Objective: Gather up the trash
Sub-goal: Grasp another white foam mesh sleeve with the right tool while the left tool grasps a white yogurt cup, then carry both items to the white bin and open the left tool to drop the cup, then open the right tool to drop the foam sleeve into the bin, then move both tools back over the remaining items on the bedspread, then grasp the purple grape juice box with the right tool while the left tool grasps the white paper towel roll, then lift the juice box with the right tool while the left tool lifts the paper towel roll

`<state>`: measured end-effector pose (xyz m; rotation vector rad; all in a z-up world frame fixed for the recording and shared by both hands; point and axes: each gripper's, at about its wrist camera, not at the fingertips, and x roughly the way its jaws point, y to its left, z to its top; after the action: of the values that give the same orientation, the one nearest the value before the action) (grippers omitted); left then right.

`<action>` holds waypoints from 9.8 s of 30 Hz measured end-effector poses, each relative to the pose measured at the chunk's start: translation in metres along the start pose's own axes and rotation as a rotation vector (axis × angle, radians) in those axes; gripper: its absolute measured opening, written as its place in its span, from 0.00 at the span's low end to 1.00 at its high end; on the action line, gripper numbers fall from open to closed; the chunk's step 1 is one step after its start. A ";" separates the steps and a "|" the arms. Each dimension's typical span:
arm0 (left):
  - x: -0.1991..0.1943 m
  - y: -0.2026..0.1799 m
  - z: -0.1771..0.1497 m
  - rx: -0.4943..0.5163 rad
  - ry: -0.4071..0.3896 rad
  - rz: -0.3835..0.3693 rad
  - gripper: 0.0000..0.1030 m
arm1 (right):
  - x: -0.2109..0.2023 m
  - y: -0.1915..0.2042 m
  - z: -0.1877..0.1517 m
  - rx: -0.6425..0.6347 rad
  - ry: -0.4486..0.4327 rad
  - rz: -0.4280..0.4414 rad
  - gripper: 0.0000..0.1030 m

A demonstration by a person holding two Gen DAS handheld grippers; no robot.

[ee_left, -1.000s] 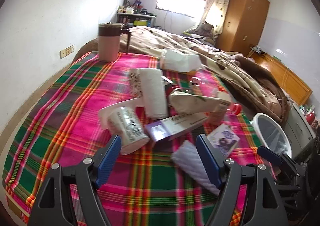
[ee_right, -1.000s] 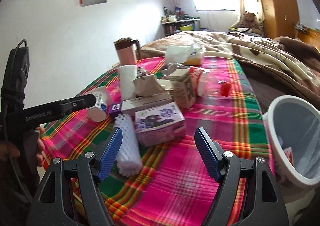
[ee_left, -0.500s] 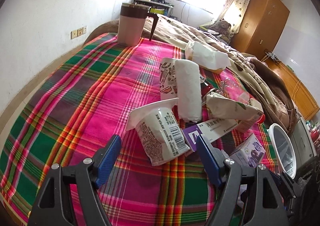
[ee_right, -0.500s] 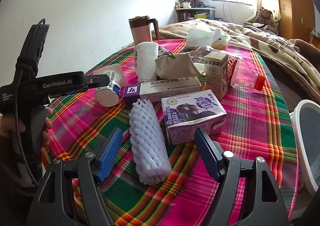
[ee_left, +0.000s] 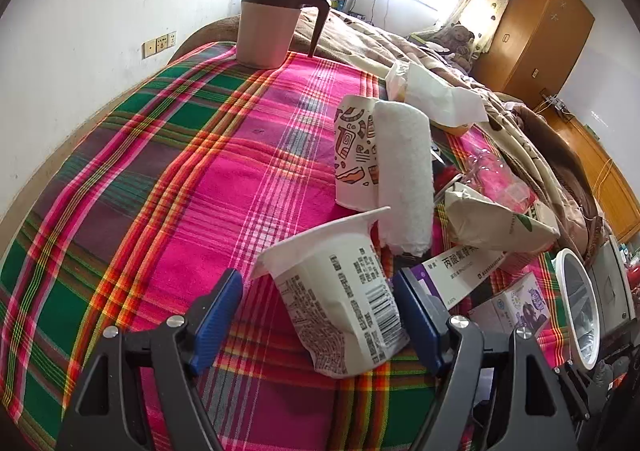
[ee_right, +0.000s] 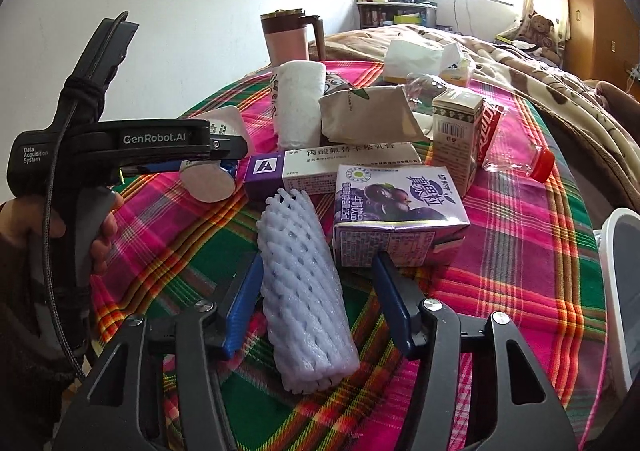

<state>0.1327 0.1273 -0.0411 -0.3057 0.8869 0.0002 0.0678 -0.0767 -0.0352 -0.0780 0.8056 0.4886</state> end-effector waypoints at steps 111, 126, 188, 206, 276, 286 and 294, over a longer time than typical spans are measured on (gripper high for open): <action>-0.001 -0.362 -0.074 0.576 -0.006 -0.422 0.51 | -0.142 -0.246 -0.056 0.509 -0.193 -0.454 0.28; 0.014 -0.364 -0.069 0.558 0.016 -0.432 0.72 | -0.135 -0.258 -0.057 0.529 -0.156 -0.496 0.30; -0.037 -0.109 -0.003 0.176 -0.195 -0.121 0.76 | -0.069 -0.114 0.000 0.327 -0.195 -0.186 0.62; -0.023 -0.061 0.017 0.128 -0.185 -0.048 0.76 | -0.027 -0.071 0.015 0.283 -0.117 -0.079 0.62; 0.046 -0.053 0.055 0.077 -0.061 0.024 0.37 | 0.000 -0.078 0.025 0.351 -0.027 -0.304 0.55; 0.032 -0.054 0.050 0.079 -0.099 -0.001 0.29 | -0.007 -0.083 0.021 0.357 -0.054 -0.293 0.54; 0.018 -0.062 0.044 0.101 -0.132 -0.013 0.26 | -0.019 -0.084 0.020 0.355 -0.097 -0.277 0.54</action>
<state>0.1857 0.0772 -0.0125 -0.2146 0.7508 -0.0361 0.1079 -0.1536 -0.0180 0.1607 0.7618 0.0832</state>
